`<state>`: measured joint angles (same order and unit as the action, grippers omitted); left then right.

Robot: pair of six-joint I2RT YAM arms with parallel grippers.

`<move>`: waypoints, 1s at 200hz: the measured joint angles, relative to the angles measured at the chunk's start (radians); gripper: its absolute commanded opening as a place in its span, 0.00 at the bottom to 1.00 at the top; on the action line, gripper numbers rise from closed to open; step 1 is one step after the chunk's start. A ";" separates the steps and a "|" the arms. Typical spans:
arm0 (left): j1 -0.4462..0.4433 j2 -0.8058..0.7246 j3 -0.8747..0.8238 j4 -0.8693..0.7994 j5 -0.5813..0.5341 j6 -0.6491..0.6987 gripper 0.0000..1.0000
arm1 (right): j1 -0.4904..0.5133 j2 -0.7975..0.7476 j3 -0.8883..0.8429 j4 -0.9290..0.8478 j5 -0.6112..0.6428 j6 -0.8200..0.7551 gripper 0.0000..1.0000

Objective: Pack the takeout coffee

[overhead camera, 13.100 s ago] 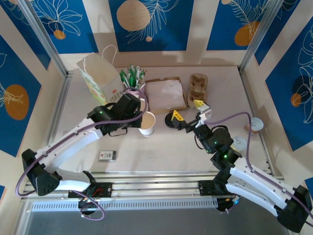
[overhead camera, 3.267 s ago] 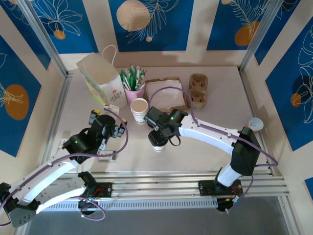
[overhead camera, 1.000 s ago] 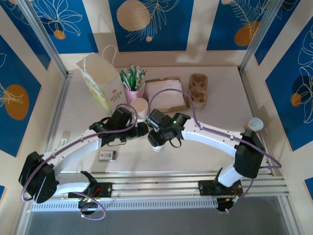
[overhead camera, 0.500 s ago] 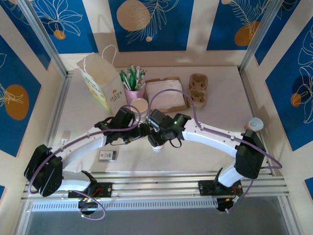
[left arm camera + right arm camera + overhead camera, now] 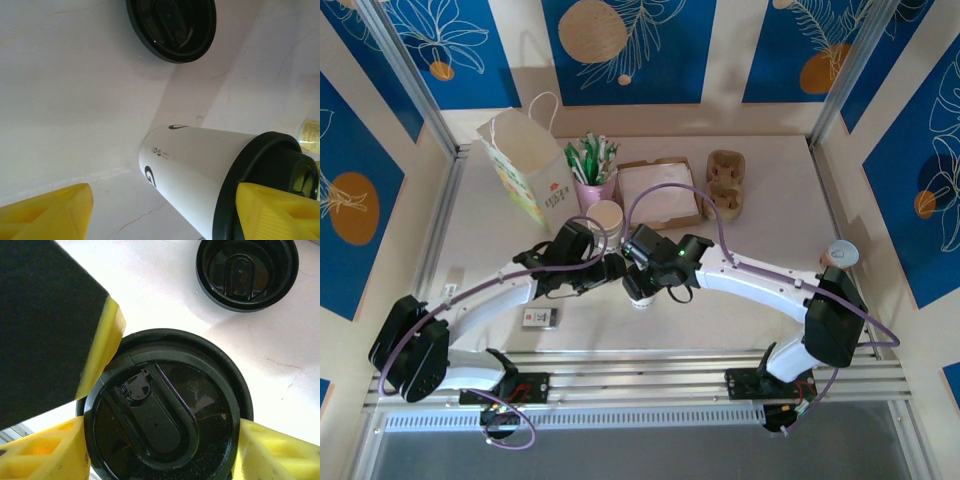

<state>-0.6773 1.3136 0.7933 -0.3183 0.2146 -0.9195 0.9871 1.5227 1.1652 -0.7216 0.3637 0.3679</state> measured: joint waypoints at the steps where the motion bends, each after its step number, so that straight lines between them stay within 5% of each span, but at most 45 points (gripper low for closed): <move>1: 0.000 0.000 0.003 -0.006 -0.003 0.005 0.81 | 0.000 -0.001 -0.001 0.001 -0.001 0.000 0.63; 78: 0.001 -0.021 0.236 -0.267 -0.120 0.114 0.88 | -0.015 -0.018 -0.037 0.047 -0.031 0.004 0.62; 200: 0.001 -0.076 0.063 -0.256 -0.119 0.106 0.86 | 0.025 -0.021 -0.071 0.127 0.056 0.076 0.61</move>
<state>-0.6762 1.2377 0.8562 -0.5747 0.0956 -0.8131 1.0122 1.5017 1.0939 -0.5945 0.4198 0.4442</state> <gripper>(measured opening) 0.857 0.610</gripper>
